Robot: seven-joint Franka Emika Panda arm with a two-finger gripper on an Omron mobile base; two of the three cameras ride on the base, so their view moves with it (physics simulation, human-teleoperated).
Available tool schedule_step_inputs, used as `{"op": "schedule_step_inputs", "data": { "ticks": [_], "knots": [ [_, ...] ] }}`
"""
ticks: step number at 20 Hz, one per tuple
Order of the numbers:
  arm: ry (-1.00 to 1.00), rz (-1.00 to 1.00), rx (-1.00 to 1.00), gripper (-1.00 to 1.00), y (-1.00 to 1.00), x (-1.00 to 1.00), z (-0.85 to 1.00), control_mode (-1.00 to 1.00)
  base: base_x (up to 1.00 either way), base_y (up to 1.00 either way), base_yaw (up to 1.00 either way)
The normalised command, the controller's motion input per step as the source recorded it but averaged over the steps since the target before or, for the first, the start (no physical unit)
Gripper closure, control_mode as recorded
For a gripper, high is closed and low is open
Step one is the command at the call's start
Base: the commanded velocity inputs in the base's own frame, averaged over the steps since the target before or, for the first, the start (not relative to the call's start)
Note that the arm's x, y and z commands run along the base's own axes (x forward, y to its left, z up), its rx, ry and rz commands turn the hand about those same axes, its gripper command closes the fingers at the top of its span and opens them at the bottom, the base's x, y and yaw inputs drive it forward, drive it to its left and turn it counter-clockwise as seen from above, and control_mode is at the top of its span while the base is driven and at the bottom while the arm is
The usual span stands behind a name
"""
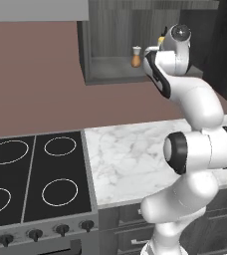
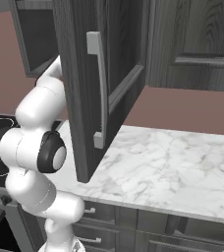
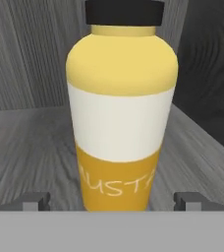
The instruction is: Take 2 condiments from the cabinet and move them on the counter near the stove.Make sure the condiments are lined up with each other, next to each other.
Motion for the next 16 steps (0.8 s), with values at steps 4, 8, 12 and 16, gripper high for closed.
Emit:
{"op": "schedule_step_inputs", "data": {
  "ticks": [4, 8, 12, 16],
  "knots": [
    [0.0, 0.0, 0.0, -1.0, -0.08, 0.18, 0.0, -1.0, 0.0, 0.0, 0.0],
    [0.0, 0.0, 0.0, -1.0, -0.03, 0.2, 0.0, -1.0, 0.0, 0.0, 0.0],
    [0.0, 0.0, 0.0, -1.0, 0.0, 0.21, -0.05, -1.0, 0.0, 0.0, 0.0],
    [0.0, 0.0, 0.0, -1.0, 0.0, 0.16, -0.04, -1.0, 0.0, 0.0, 0.0]
  ]
}}
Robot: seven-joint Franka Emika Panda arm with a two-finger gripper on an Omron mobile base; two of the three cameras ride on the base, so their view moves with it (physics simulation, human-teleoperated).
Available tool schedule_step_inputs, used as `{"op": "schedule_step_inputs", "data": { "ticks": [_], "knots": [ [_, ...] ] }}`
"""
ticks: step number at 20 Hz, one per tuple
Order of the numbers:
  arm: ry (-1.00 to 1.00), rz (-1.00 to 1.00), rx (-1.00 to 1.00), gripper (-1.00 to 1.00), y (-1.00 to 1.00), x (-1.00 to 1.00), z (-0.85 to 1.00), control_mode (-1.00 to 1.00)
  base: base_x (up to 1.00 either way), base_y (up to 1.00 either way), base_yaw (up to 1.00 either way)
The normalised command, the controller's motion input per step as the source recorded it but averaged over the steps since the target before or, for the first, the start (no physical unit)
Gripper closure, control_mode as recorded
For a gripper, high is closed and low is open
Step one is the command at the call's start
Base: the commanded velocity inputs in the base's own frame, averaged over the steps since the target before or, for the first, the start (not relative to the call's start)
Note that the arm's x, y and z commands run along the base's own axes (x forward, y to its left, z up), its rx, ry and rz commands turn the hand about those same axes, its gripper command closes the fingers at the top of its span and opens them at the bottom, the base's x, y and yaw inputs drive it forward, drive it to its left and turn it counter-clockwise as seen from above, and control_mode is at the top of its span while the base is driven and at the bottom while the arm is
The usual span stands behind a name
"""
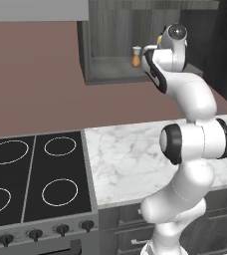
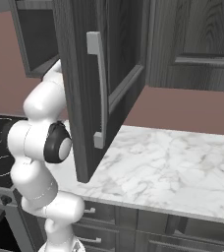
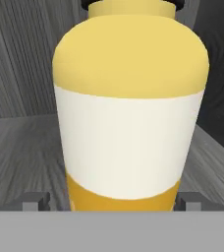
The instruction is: Take 2 condiments from the cabinet and move them on the counter near the stove.Make sure the condiments are lined up with each other, next to each other.
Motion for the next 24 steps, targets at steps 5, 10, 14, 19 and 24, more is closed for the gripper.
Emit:
{"op": "schedule_step_inputs", "data": {
  "ticks": [5, 10, 14, 19, 24],
  "knots": [
    [0.0, 0.0, 0.0, 1.0, 0.0, 0.03, -0.01, -1.0, 0.0, 0.0, 0.0],
    [0.0, 0.0, 0.0, 1.0, 0.0, -0.01, 0.0, -1.0, 0.0, 0.0, 0.0],
    [0.0, 0.0, 0.0, 1.0, 0.0, -0.45, -0.05, -1.0, 0.0, 0.0, 0.0],
    [-0.05, 0.0, 0.0, 1.0, 0.0, -0.98, -0.02, -1.0, 0.0, 0.0, 0.0],
    [-0.17, 0.05, 0.0, 1.0, 0.04, -1.0, 0.0, -1.0, 0.0, 0.0, 0.0]
  ]
}}
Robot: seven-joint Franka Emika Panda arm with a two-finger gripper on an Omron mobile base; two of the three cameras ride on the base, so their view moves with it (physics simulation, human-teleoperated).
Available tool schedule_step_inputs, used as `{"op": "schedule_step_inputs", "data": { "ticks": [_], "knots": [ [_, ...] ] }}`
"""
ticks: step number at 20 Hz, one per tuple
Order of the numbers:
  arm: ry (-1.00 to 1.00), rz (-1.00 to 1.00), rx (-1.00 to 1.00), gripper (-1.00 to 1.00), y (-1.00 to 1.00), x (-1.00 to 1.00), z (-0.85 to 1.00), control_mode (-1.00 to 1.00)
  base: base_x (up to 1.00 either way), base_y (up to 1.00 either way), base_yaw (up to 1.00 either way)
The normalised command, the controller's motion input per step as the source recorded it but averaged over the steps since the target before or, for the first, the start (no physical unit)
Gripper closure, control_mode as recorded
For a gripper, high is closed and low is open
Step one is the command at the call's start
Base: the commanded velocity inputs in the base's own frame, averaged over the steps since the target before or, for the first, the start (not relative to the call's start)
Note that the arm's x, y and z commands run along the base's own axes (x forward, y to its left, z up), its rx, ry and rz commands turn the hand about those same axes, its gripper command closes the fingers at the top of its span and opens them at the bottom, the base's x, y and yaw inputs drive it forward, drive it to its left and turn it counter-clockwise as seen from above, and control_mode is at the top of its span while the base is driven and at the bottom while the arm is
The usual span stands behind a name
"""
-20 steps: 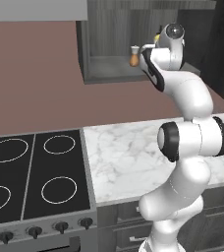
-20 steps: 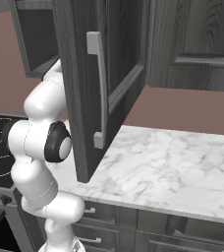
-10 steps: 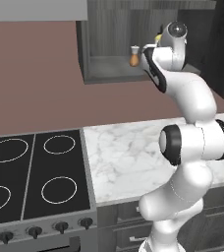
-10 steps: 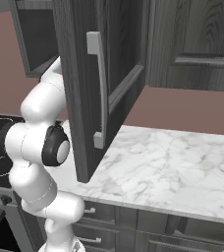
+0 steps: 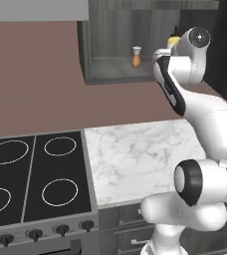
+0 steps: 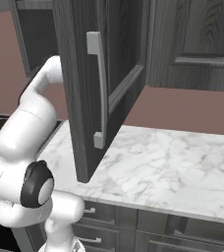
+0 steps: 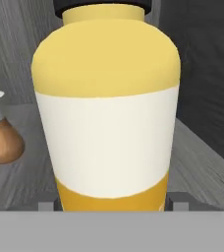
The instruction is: Take 2 condiments from the cabinet and move them on the counter near the stove.Make sure the condiments are lined up with each other, next to each other.
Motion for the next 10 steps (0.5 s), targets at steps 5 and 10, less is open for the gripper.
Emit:
{"op": "schedule_step_inputs", "data": {
  "ticks": [5, 10],
  "knots": [
    [-0.05, 0.38, 0.0, 1.0, 0.33, -1.0, 0.0, -1.0, 0.0, 0.0, 0.0],
    [0.08, 0.62, 0.0, 1.0, 0.41, -1.0, -0.19, -1.0, 0.0, 0.0, 0.0]
  ]
}}
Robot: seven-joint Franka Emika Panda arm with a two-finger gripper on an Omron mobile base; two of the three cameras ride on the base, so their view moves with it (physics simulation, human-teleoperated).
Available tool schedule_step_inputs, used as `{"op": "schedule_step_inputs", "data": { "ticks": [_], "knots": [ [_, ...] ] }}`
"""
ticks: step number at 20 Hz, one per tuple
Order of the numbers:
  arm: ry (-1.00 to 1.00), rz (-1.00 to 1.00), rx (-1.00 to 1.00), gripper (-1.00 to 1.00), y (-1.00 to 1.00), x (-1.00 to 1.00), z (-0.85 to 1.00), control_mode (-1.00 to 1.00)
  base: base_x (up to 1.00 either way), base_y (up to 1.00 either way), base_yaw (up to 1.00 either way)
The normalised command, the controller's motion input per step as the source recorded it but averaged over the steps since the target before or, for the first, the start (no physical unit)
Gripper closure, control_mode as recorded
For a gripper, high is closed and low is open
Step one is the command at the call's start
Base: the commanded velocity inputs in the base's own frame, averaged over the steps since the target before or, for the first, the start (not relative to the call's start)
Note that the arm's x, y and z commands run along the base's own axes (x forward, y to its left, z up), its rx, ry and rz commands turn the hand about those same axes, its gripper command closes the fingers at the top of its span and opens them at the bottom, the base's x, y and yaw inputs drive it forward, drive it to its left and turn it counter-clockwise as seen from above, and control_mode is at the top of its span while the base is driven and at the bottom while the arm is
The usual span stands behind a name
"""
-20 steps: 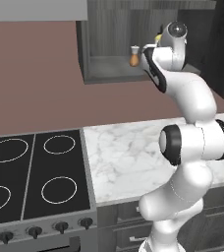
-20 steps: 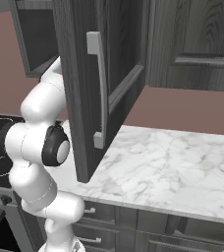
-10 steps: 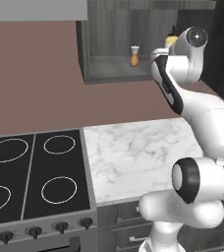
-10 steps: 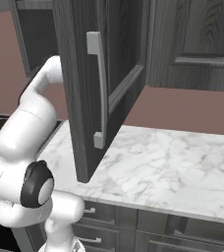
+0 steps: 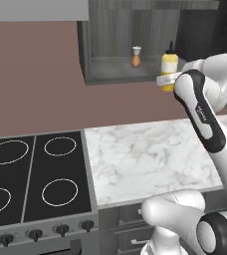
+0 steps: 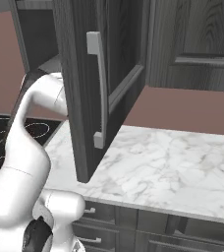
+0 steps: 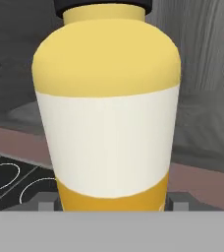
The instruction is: Take 2 condiments from the cabinet and move them on the counter near the stove.Make sure the condiments are lined up with each other, next to each other.
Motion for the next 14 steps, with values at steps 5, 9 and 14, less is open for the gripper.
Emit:
{"op": "schedule_step_inputs", "data": {
  "ticks": [5, 9, 14],
  "knots": [
    [0.12, 0.65, 0.07, 1.0, 0.33, -1.0, -0.48, -1.0, 0.0, 0.0, 0.0],
    [0.17, 0.52, 0.08, 1.0, 0.61, -0.72, -0.77, -1.0, 0.0, 0.0, 0.0],
    [0.11, 0.4, 0.04, 1.0, 0.76, -0.21, -0.87, -1.0, 0.0, 0.0, 0.0]
  ]
}}
